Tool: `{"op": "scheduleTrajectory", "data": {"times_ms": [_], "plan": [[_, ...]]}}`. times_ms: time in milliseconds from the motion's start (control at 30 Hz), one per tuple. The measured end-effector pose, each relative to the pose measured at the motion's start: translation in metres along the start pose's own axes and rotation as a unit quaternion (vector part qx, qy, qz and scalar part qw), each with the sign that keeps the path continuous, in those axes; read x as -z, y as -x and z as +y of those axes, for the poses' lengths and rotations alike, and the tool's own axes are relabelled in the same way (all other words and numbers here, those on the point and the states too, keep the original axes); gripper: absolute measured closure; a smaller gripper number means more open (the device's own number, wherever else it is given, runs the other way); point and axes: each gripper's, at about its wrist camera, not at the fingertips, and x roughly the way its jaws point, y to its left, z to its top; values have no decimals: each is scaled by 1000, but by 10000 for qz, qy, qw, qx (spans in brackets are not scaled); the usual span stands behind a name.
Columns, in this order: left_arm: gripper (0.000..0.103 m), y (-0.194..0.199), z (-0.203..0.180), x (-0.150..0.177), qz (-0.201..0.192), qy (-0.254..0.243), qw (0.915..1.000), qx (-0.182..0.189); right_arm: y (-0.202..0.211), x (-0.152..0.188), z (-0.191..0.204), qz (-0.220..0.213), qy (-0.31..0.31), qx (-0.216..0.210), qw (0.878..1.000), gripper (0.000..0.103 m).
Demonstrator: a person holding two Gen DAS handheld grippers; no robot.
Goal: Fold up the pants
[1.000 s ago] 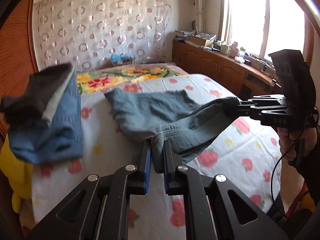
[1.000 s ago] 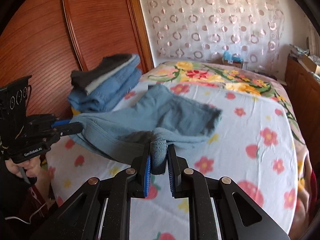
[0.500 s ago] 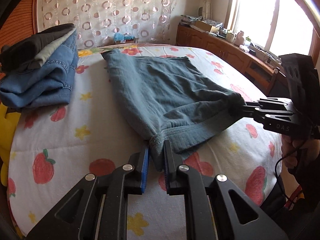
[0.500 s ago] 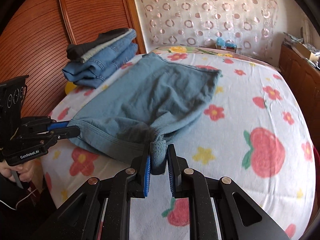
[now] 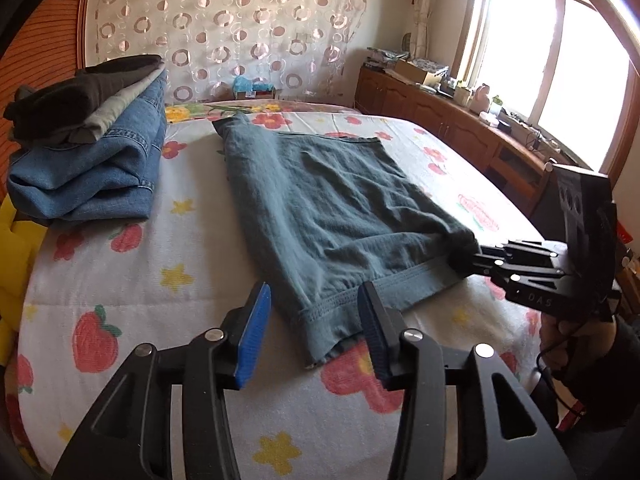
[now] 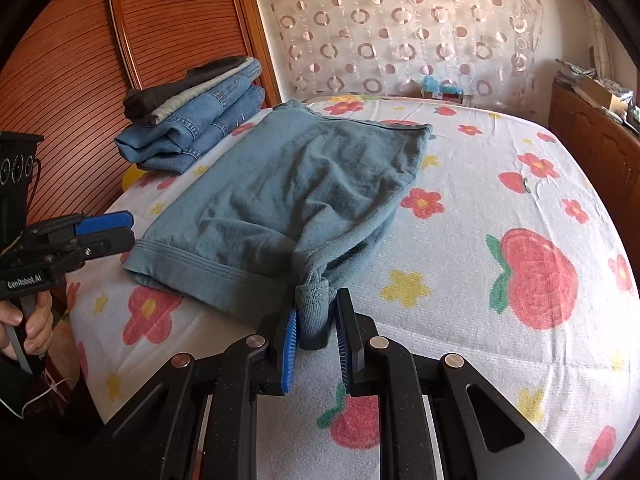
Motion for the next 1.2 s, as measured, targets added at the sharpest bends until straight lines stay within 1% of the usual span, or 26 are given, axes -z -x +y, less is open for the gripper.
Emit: {"op": "scheduleTrajectory", "data": {"times_ms": [33,67,133,200,300,700,733,767,833,900,933,967,1000,1100,1167,1200], "plan": [[56,-2,1,-1,22,4,10000,-21,0,-4,1,1,-5,-6,10000,87],[56,-4,0,-2,23,3,10000,-77,0,3,1,-3,-7,-12,10000,87],[56,-7,1,-2,-10,50,9998,-213,-1,2,0,-6,-25,-29,10000,87],[56,-11,1,-2,-9,68,9997,-227,1,13,-4,-20,-33,-47,10000,87],[56,-14,1,-1,14,38,9994,-339,0,14,-5,-41,-49,-68,10000,87],[56,-24,3,13,198,34,9990,-397,0,17,-5,-93,-64,-76,9999,86],[56,-24,3,13,197,44,9990,-392,0,17,-5,-94,-63,-76,9999,86],[56,-24,3,14,187,46,9991,-390,0,17,-5,-95,-61,-72,9999,83],[56,-23,3,15,171,37,9991,-386,-1,16,-5,-74,-56,-45,9999,82],[59,-23,2,16,168,37,9993,-324,-1,14,-5,-26,-53,17,10000,79],[63,-23,2,17,172,55,9995,-270,-1,13,-5,1,-47,42,10000,78],[68,-22,2,17,180,97,9996,-198,-2,13,-6,25,-50,54,10000,77],[70,-22,3,18,187,158,9996,-110,-1,12,-6,38,-59,45,10000,77],[75,-20,4,20,168,213,9996,-32,-1,11,-6,69,-91,38,9999,77],[85,-19,5,19,145,253,9996,-5,-2,10,-6,82,-106,41,9999,77],[87,-18,6,18,144,264,9995,4,-1,10,-6,79,-110,32,9999,77]]}}
